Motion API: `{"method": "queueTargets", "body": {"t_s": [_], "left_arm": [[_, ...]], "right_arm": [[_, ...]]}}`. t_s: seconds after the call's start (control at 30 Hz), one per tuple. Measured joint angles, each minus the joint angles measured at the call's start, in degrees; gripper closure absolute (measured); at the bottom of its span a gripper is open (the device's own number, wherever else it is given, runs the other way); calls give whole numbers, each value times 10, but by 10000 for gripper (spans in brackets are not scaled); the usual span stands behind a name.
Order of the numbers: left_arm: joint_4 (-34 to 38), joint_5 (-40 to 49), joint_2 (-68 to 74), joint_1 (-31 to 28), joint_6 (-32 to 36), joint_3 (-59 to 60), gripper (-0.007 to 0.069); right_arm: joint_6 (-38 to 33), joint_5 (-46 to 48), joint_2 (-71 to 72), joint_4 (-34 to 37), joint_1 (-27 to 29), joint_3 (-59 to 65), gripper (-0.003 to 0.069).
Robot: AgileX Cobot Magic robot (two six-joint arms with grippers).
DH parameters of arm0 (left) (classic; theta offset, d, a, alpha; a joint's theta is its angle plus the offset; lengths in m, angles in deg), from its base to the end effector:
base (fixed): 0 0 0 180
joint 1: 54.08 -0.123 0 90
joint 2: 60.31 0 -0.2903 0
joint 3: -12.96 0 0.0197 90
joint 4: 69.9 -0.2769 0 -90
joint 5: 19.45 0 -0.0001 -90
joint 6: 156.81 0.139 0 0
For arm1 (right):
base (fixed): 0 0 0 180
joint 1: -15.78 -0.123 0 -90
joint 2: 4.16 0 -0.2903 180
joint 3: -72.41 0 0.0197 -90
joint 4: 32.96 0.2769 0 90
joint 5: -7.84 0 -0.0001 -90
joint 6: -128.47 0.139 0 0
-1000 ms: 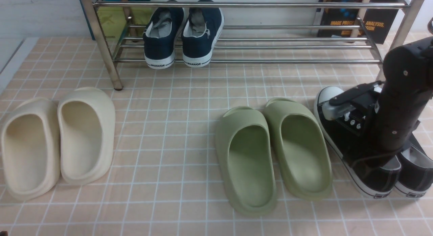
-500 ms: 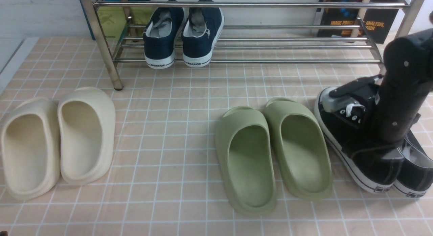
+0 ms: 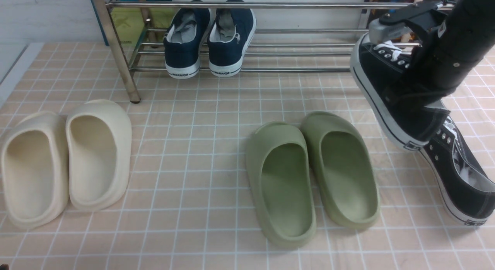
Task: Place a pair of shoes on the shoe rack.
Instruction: Use the right arm to put a shoe into the shoe rack
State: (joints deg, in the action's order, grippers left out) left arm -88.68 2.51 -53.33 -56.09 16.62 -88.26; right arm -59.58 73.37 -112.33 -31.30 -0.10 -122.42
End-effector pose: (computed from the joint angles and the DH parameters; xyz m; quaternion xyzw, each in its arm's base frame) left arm 0.1180 0.0209 0.1588 0.0264 0.8010 0.1153 0.5869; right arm 0.4012 0.1179 0.2727 -0.2004 0.9623 0.0265 0.1819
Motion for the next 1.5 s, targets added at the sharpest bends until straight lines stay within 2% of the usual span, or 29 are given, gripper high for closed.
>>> {"method": "queueTargets", "body": {"t_s": [0.27,0.4,0.73,1.0,1.1,1.23,1.27,1.3,1.37,1.5], "left_arm": [[0,0,0,0,0,0,385],[0,0,0,0,0,0,385],[0,0,0,0,0,0,385],[0,0,0,0,0,0,385],[0,0,0,0,0,0,385],[0,0,0,0,0,0,385],[0,0,0,0,0,0,385],[0,0,0,0,0,0,385],[0,0,0,0,0,0,385],[0,0,0,0,0,0,385]], "right_arm": [[0,1,-95,-3,0,-111,662],[-2,-4,-170,-3,0,-207,662],[-55,-41,-301,-5,0,-388,661],[-57,-101,-324,-17,0,-408,648],[-40,-131,-327,-31,0,-410,608],[-31,-149,-326,-35,-1,-415,494],[-31,-149,-326,-35,-1,-415,487],[-27,-148,-325,-35,-1,-415,424],[-16,-139,-320,-34,-1,-415,349],[3,-95,-295,-17,-1,-417,256]]}}
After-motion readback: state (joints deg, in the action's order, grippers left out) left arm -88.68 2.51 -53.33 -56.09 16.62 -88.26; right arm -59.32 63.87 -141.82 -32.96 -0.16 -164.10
